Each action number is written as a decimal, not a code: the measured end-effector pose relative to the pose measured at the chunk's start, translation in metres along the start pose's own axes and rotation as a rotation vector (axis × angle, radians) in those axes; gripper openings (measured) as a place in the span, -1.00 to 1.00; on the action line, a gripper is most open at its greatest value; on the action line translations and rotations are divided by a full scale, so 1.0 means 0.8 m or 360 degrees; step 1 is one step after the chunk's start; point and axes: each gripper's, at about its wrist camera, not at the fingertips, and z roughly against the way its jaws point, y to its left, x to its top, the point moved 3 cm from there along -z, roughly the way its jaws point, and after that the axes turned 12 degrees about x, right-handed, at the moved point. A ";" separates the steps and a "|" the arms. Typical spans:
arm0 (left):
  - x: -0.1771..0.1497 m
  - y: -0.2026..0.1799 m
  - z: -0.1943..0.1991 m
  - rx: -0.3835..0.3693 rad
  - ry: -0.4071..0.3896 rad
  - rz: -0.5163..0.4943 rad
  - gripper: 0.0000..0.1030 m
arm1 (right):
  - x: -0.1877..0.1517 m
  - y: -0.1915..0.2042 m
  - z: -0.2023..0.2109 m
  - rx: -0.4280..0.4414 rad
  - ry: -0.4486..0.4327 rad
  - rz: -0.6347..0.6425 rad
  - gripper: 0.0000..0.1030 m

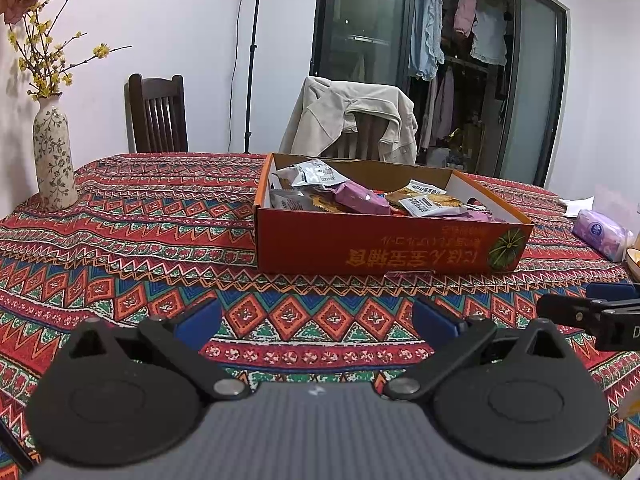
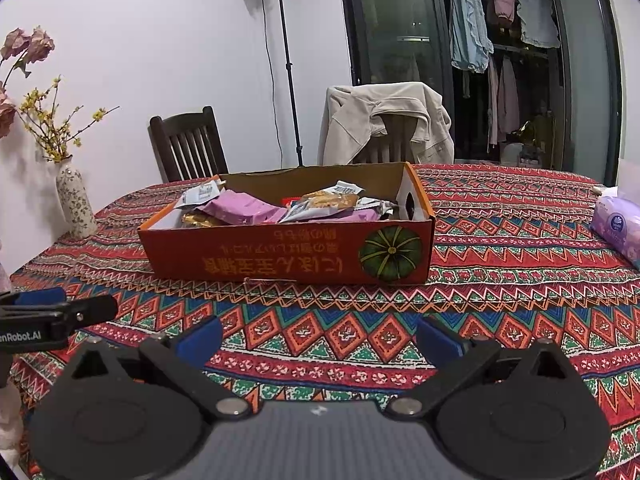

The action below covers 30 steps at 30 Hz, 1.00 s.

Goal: Organize snacks

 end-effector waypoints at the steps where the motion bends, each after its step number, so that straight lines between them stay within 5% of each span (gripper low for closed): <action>1: 0.000 0.000 0.000 0.0000 -0.0001 -0.0002 1.00 | 0.000 0.000 0.000 0.0000 0.0000 0.0000 1.00; 30: -0.001 -0.001 0.000 -0.0018 -0.0009 -0.0012 1.00 | -0.002 -0.001 -0.002 -0.0003 0.0007 0.0003 1.00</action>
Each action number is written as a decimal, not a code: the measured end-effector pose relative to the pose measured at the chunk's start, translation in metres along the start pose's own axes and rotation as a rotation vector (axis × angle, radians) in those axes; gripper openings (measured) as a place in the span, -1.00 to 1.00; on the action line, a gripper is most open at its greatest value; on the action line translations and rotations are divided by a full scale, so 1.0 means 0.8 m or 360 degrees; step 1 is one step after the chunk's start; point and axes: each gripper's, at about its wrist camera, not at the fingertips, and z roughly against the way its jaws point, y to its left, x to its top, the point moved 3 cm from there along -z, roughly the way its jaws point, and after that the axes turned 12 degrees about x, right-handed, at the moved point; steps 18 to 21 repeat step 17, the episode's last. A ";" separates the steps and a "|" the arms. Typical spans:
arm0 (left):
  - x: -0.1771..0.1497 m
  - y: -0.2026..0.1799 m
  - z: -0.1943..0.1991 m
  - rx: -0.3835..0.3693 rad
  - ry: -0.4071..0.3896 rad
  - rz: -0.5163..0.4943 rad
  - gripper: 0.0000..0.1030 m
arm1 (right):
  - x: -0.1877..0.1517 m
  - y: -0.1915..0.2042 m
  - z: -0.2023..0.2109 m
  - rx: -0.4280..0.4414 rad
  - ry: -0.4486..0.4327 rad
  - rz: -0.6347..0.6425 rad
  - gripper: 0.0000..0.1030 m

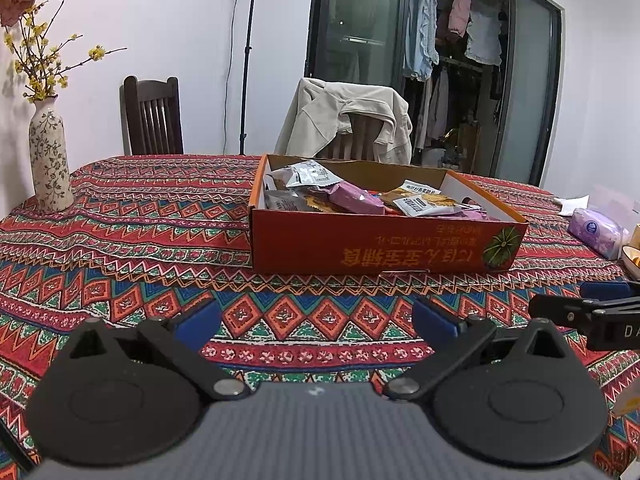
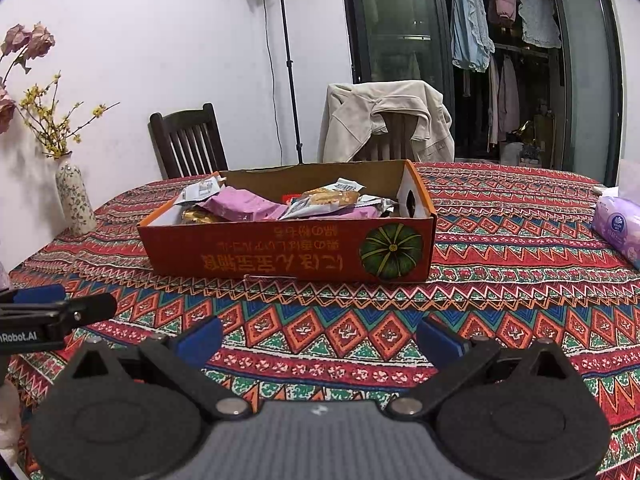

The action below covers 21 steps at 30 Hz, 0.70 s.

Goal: Organize snacks

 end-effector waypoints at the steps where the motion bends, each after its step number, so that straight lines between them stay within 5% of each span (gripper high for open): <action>1: 0.000 0.000 0.000 0.0001 0.0000 0.0000 1.00 | 0.000 0.000 0.000 0.0000 0.0000 0.0000 1.00; 21: 0.002 0.002 0.001 0.0007 -0.0032 0.0006 1.00 | -0.006 -0.001 -0.005 0.0003 0.0019 0.0004 1.00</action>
